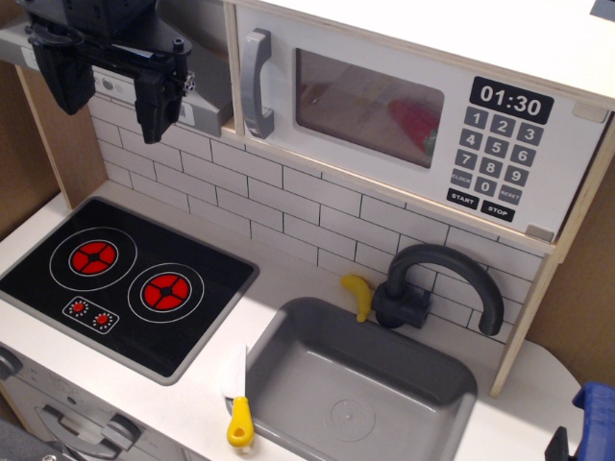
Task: Open microwave
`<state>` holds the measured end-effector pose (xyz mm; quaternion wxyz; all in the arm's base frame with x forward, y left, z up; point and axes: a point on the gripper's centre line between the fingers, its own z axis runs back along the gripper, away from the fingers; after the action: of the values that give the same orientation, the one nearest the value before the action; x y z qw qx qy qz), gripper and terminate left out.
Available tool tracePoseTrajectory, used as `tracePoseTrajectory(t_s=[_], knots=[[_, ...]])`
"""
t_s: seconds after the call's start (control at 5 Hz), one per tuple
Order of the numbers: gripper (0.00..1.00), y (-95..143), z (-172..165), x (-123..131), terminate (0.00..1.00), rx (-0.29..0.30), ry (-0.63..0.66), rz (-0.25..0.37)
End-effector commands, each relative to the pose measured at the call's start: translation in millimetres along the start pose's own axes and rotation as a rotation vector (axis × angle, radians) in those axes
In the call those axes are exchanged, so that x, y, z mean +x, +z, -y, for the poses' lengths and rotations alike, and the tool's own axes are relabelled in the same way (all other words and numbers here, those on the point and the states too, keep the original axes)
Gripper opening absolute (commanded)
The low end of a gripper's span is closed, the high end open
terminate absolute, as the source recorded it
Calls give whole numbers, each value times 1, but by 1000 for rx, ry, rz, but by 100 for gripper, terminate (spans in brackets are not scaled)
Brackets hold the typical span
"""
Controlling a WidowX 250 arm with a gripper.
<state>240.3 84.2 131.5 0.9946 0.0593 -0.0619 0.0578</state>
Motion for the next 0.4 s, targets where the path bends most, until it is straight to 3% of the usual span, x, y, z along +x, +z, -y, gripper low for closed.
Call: tracePoseTrajectory(t_s=[0.0,0.2], knots=[[100,0,0,0,0,0,0,0],[100,-9,8,18,0,-71,19,22]])
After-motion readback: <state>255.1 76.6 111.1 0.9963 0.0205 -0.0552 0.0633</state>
